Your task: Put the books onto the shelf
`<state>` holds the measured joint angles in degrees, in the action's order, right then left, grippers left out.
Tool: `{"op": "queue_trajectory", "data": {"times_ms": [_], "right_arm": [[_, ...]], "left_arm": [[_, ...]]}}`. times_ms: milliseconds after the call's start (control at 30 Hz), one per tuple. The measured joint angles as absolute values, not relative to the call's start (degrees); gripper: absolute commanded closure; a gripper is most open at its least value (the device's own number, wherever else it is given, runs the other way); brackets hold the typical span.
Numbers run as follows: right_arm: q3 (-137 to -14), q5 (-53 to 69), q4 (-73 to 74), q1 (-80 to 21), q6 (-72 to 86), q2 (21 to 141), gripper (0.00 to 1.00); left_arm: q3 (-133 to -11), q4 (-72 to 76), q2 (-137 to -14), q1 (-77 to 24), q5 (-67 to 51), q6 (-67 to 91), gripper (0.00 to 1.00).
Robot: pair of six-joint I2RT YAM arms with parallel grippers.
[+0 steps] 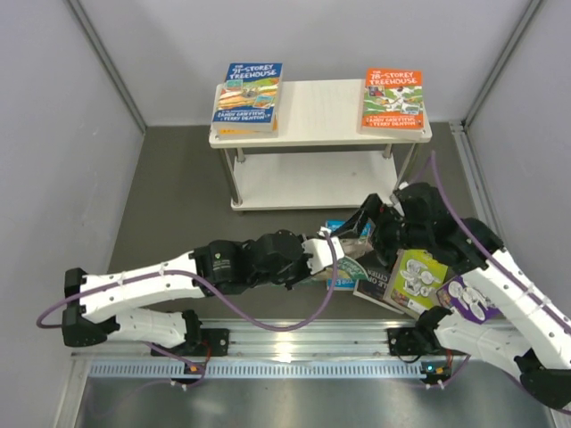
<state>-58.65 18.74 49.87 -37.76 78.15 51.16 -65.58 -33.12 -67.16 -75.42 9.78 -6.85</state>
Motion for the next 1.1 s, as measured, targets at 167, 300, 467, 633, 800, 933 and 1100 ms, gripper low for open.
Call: {"op": "queue_trajectory", "data": {"times_ms": [167, 300, 467, 633, 800, 933, 1100], "right_arm": [[-78.39, 11.81, 63.94, -37.98, 68.34, 56.64, 0.00], [-90.17, 2.63, 69.76, -37.95, 62.92, 59.64, 0.00], [-88.68, -0.14, 69.10, -37.95, 60.47, 55.37, 0.00], [-76.66, 4.62, 52.88, -37.98, 60.20, 45.36, 0.00], [-74.19, 7.88, 38.19, -37.98, 58.04, 41.80, 0.00], [-75.00, 10.22, 31.38, -37.95, 55.44, 41.74, 0.00], [-75.90, 14.96, 25.91, -37.95, 53.74, 43.44, 0.00]], "left_arm": [[-69.87, -39.05, -66.98, -74.96, 11.68, -3.60, 1.00], [-77.52, -45.36, -66.22, -74.96, 11.66, 0.95, 1.00], [-92.31, -50.78, -66.70, -74.91, 11.70, 4.64, 1.00], [-106.37, -54.17, -70.30, -73.25, 11.73, 6.39, 1.00], [-113.47, -55.11, -75.24, -63.72, 6.20, 11.00, 1.00], [-112.33, -56.51, -76.64, -57.89, 1.56, 15.22, 1.00], [-109.62, -55.66, -76.38, -54.24, -7.60, 22.24, 1.00]]}}
